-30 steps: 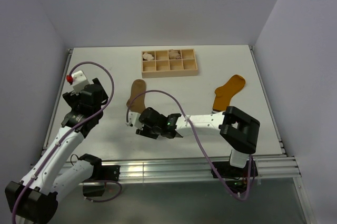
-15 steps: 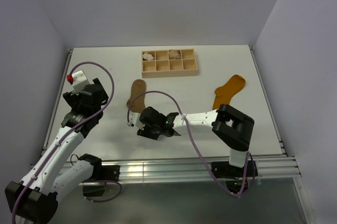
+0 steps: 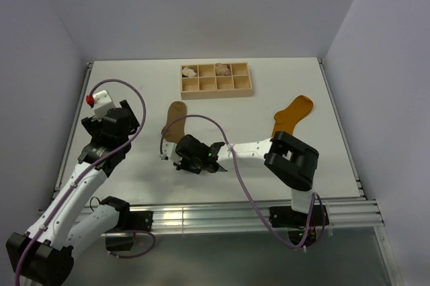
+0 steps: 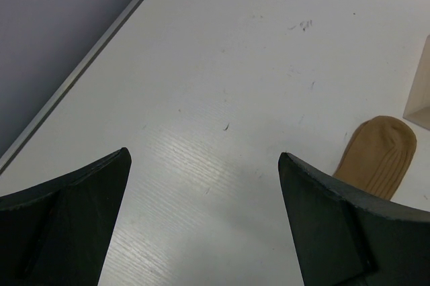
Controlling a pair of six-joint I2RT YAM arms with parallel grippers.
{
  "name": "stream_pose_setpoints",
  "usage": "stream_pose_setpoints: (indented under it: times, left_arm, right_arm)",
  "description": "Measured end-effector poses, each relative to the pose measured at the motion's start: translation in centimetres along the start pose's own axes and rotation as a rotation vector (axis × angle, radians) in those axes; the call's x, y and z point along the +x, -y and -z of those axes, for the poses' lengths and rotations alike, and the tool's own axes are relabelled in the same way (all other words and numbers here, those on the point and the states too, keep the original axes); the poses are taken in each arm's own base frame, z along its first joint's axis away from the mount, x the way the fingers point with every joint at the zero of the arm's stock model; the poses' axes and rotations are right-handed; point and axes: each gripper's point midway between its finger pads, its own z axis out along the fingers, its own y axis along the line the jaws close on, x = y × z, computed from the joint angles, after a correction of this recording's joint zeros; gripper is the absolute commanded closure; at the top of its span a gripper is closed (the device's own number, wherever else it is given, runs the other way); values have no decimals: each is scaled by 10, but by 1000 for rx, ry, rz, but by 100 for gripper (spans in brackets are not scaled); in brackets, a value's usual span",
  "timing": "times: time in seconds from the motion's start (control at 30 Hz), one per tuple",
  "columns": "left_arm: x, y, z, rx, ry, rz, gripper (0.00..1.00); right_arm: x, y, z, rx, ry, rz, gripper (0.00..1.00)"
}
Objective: Roll the socks
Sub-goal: Roll the sock at the center of the board.
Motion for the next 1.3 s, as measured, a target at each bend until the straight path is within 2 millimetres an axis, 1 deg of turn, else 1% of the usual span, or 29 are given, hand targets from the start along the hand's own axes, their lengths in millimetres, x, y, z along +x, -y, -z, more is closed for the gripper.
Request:
stream_pose_setpoints:
  times: [0.1, 0.13, 0.27, 0.37, 0.43, 0.5, 0.6, 0.67, 0.7, 0.77, 0.87, 0.93, 1.07, 1.2, 1.3]
  left_arm:
    - [-1, 4, 1, 29, 0, 4, 1]
    - [-1, 6, 2, 42, -1, 3, 1]
    - [4, 15, 3, 94, -22, -14, 1]
    - [7, 21, 4, 131, -40, -23, 1]
    - [9, 24, 5, 151, -49, -23, 2]
    - [10, 27, 7, 175, -57, -22, 2]
    - [9, 32, 14, 227, -62, -16, 7]
    - [5, 35, 22, 273, -56, -5, 9]
    - [2, 37, 28, 307, -49, 6, 7]
    - [-4, 40, 39, 371, -34, 26, 7]
    - [-6, 46, 55, 467, -23, 48, 7]
    - [-4, 48, 62, 510, -23, 56, 7]
    - [0, 51, 66, 543, -35, 53, 7]
    - [9, 60, 65, 575, -78, 33, 9]
    - [18, 71, 70, 638, -121, 14, 8]
  right_arm:
    - [-2, 2, 0, -9, 2, -14, 97]
    - [-2, 2, 1, -18, -2, -19, 99]
    - [-4, -3, 8, -90, -30, -53, 100]
    - [-13, -7, 18, -165, -36, -96, 100]
    - [-23, -3, 25, -208, -26, -141, 100]
    - [-31, 6, 33, -239, -15, -190, 100]
    - [-40, 18, 38, -279, -12, -249, 100]
    - [-45, 25, 36, -316, -15, -291, 100]
    - [-44, 26, 34, -333, -24, -309, 100]
    - [-39, 26, 29, -363, -51, -338, 100]
    - [-29, 19, 22, -416, -111, -370, 100]
    - [-24, 12, 19, -451, -139, -380, 100]
    - [-18, 2, 21, -501, -168, -389, 100]
    - [-27, 2, 23, -523, -162, -386, 100]
    - [-33, 4, 17, -531, -159, -385, 99]
